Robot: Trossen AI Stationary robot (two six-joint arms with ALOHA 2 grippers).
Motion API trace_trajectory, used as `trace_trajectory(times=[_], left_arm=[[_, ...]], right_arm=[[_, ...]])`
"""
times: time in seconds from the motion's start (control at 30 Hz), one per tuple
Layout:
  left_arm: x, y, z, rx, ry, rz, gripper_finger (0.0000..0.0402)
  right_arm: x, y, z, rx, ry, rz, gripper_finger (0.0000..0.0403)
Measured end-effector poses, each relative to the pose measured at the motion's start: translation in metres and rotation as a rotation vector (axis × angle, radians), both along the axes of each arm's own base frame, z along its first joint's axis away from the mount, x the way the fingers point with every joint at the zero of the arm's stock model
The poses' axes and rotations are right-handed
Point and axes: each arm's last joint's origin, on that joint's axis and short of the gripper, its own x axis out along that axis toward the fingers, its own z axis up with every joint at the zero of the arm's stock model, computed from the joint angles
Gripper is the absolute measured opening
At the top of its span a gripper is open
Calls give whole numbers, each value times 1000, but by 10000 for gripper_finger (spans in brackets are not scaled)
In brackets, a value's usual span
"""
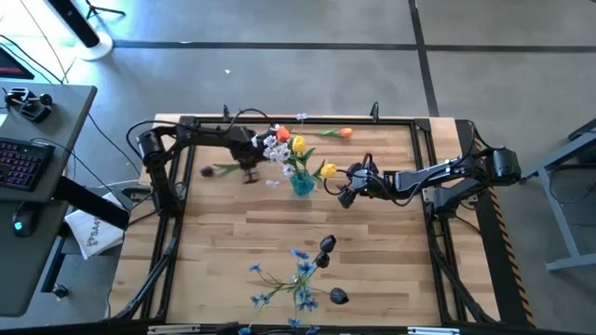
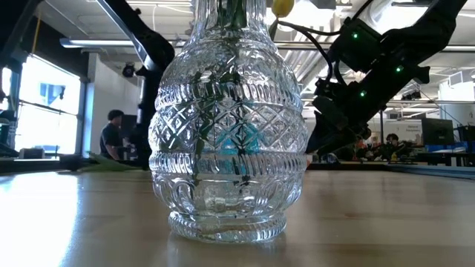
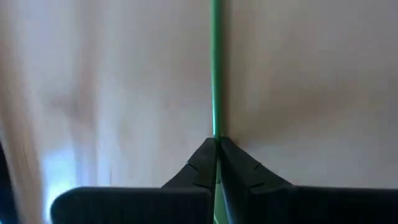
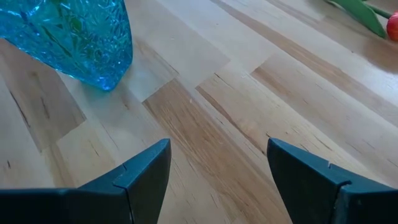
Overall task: Sort flowers into vase by color
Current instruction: Put the black tulip into the transparent vase
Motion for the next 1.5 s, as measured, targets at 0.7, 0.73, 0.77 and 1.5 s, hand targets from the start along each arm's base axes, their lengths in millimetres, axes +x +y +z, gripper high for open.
trace_trajectory(times=[0.7, 0.73, 0.77, 1.5], left_arm=[[17, -121, 5, -91, 377, -852, 0], [17, -129, 5, -86, 378, -880, 0], [18, -136, 5, -83, 379, -901, 0], [14, -139, 18, -253, 62, -131, 101]], right_arm=[[0, 0, 0, 0, 0, 0, 263], [0, 0, 0, 0, 0, 0, 263], [0, 0, 0, 0, 0, 0, 263], [1, 0, 1, -2, -20, 1, 263]])
